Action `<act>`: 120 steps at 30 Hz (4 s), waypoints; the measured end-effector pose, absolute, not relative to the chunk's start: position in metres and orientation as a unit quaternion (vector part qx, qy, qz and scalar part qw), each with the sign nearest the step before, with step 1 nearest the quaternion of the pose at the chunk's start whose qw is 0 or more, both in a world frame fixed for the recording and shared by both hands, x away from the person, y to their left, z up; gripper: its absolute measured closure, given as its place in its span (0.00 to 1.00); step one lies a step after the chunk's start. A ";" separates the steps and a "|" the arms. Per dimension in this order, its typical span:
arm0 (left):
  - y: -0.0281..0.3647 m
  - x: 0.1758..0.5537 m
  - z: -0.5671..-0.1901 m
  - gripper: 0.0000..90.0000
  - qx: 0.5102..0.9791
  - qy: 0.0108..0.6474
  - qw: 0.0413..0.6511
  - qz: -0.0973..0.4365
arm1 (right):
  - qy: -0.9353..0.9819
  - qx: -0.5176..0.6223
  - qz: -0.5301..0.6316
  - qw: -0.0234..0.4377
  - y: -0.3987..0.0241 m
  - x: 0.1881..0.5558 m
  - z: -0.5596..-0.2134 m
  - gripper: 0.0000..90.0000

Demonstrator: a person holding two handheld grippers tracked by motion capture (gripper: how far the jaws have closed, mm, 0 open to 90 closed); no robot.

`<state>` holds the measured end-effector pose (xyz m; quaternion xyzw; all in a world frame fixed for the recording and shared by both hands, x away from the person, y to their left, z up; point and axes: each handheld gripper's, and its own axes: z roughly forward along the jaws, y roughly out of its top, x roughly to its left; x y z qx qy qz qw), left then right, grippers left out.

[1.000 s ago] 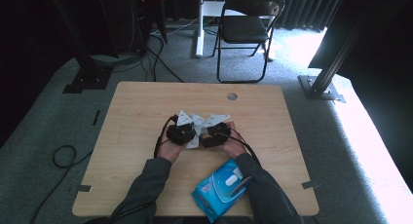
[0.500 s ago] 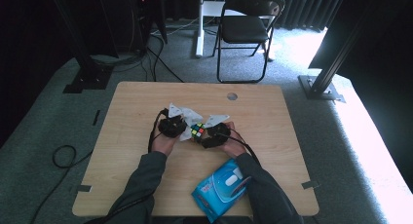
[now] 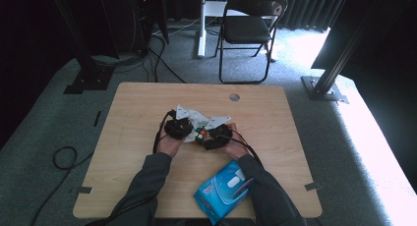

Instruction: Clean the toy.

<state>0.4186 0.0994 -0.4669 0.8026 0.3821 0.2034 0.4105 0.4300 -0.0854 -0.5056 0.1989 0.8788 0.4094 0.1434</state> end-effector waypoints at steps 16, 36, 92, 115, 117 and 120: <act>0.084 0.409 -0.469 0.95 0.818 0.352 0.416 0.185 | 0.878 0.200 0.410 0.145 -0.085 0.430 -0.506 0.38; 0.103 0.411 -0.459 0.95 0.796 0.372 0.436 0.193 | 0.875 0.205 0.413 0.144 -0.086 0.430 -0.505 0.38; 0.133 0.418 -0.495 0.95 0.811 0.403 0.388 0.169 | 0.872 0.200 0.420 0.150 -0.087 0.428 -0.504 0.38; 0.137 0.409 -0.519 0.95 0.824 0.406 0.362 0.157 | 0.867 0.210 0.424 0.158 -0.089 0.429 -0.503 0.38; 0.138 0.409 -0.520 0.95 0.827 0.404 0.359 0.157 | 0.865 0.213 0.425 0.160 -0.089 0.429 -0.503 0.38; 0.138 0.408 -0.522 0.95 0.829 0.404 0.355 0.155 | 0.864 0.216 0.426 0.161 -0.090 0.429 -0.502 0.38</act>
